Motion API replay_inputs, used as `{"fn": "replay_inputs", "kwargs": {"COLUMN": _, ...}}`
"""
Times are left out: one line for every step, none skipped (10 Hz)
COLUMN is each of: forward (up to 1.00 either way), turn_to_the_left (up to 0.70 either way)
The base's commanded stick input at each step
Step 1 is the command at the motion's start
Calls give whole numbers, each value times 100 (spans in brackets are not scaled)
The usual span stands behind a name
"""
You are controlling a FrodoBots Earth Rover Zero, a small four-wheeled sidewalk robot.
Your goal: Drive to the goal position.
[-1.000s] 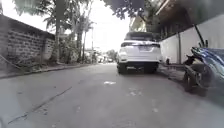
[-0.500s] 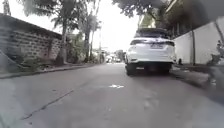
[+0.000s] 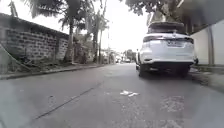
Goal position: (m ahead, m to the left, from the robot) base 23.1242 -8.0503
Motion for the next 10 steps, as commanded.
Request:
{"fn": "replay_inputs", "kwargs": {"forward": 100, "turn_to_the_left": 0}}
{"fn": "replay_inputs", "kwargs": {"forward": 100, "turn_to_the_left": 0}}
{"fn": "replay_inputs", "kwargs": {"forward": 100, "turn_to_the_left": 0}}
{"fn": "replay_inputs", "kwargs": {"forward": 100, "turn_to_the_left": 3}}
{"fn": "replay_inputs", "kwargs": {"forward": 100, "turn_to_the_left": 11}}
{"fn": "replay_inputs", "kwargs": {"forward": 100, "turn_to_the_left": 5}}
{"fn": "replay_inputs", "kwargs": {"forward": 100, "turn_to_the_left": 3}}
{"fn": "replay_inputs", "kwargs": {"forward": 100, "turn_to_the_left": 0}}
{"fn": "replay_inputs", "kwargs": {"forward": 100, "turn_to_the_left": 3}}
{"fn": "replay_inputs", "kwargs": {"forward": 100, "turn_to_the_left": 9}}
